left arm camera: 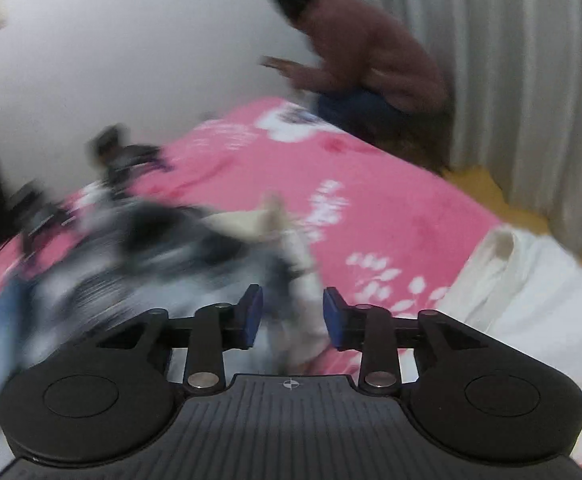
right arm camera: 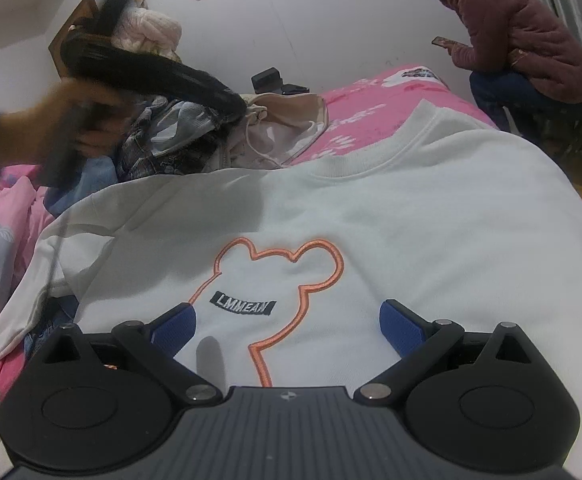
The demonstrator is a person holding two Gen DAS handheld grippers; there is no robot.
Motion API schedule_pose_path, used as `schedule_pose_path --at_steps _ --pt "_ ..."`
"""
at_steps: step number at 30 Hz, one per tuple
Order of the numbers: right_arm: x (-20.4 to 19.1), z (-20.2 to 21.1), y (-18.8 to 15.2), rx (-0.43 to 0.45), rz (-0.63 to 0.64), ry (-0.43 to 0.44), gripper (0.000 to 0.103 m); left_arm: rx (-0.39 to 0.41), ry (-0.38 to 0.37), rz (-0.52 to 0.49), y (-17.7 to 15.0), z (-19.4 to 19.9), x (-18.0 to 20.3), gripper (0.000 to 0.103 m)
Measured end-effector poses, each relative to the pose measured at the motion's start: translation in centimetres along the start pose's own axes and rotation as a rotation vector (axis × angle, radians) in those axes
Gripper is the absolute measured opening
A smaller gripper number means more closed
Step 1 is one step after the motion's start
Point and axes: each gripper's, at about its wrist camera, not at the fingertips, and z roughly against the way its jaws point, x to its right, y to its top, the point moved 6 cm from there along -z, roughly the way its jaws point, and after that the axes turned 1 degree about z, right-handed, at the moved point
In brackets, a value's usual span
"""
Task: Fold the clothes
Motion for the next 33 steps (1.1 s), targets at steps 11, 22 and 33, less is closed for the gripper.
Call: schedule_pose_path --at_steps 11,22,33 --pt "0.1 1.8 1.5 0.025 -0.170 0.097 0.100 -0.032 0.225 0.792 -24.8 23.6 -16.7 0.041" --pt "-18.7 0.3 10.1 -0.054 0.189 0.299 0.101 0.105 0.206 1.588 -42.0 29.8 -19.9 0.043" --pt "-42.4 -15.7 7.2 -0.517 0.359 0.691 0.101 0.389 0.056 1.921 -46.1 27.6 -18.9 0.050"
